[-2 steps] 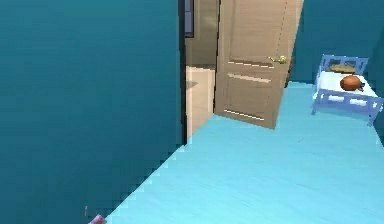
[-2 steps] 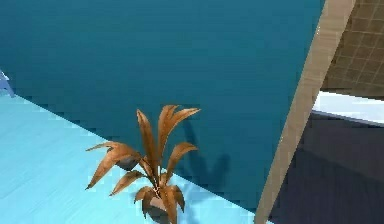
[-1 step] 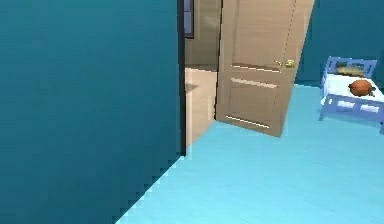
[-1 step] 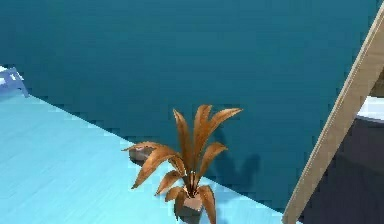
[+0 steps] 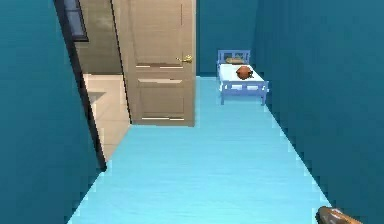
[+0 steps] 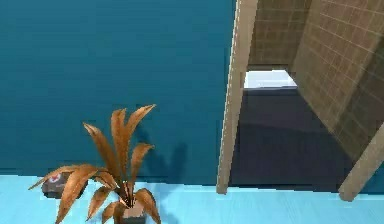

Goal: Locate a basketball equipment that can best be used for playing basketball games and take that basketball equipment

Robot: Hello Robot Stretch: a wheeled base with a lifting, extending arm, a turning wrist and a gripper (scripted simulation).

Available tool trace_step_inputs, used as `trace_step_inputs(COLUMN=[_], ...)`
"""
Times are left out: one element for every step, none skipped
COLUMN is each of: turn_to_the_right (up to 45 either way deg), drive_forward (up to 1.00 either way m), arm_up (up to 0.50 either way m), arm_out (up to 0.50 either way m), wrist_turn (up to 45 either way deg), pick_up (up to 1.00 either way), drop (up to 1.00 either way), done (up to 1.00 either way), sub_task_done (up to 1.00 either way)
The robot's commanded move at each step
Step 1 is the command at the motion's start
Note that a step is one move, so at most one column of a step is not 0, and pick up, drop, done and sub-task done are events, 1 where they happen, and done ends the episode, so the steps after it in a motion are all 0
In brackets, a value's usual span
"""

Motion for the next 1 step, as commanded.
trace_step_inputs(turn_to_the_right=[0.0], drive_forward=[0.75], arm_up=[0.00], arm_out=[0.00], wrist_turn=[0.0], pick_up=[0.00], drop=[0.00], done=[0.00], sub_task_done=[0.00])
